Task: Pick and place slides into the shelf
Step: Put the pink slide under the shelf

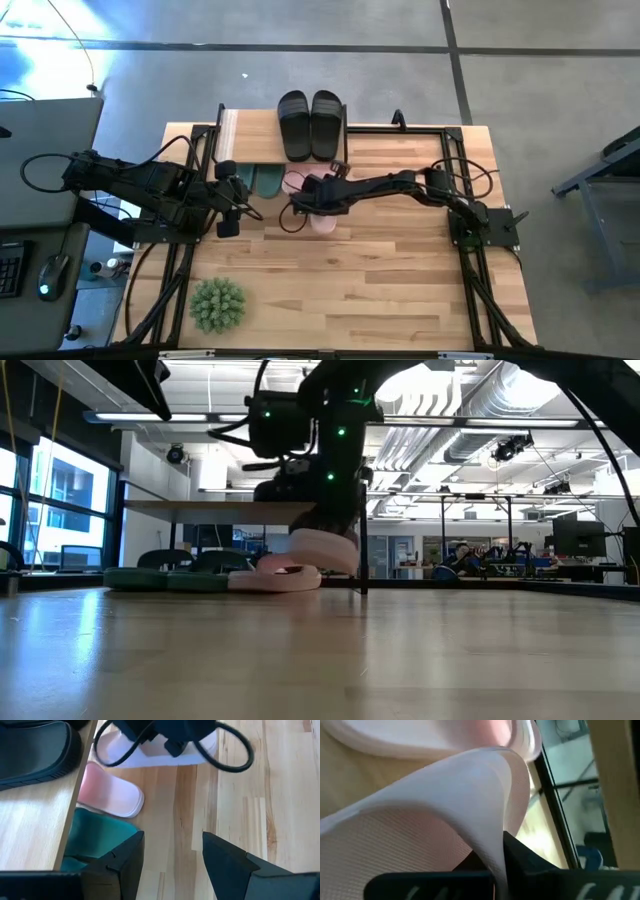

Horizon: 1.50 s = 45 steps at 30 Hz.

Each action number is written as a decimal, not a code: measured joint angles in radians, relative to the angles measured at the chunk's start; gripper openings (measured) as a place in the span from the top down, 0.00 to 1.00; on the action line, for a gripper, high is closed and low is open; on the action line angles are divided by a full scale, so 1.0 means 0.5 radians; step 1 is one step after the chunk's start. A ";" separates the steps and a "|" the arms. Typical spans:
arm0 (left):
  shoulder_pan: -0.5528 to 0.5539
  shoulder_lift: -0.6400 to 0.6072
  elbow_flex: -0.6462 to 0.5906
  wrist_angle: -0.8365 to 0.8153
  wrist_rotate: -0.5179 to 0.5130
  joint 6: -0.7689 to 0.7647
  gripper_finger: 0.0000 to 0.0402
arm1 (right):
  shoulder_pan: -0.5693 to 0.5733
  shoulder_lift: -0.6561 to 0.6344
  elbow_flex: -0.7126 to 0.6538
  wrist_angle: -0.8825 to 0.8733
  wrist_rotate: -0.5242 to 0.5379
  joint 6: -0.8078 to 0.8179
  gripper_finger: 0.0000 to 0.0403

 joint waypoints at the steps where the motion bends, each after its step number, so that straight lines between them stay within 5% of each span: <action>1: -0.001 0.001 0.000 -0.001 0.001 0.000 0.54 | 0.009 -0.002 0.000 -0.051 0.009 0.045 1.00; 26: -0.001 0.001 0.000 0.000 -0.003 0.000 0.54 | -0.156 0.012 -0.001 0.002 -0.070 0.102 1.00; 45: -0.001 0.000 0.000 0.008 -0.003 0.000 0.54 | -0.124 0.077 -0.002 0.139 -0.065 -0.180 1.00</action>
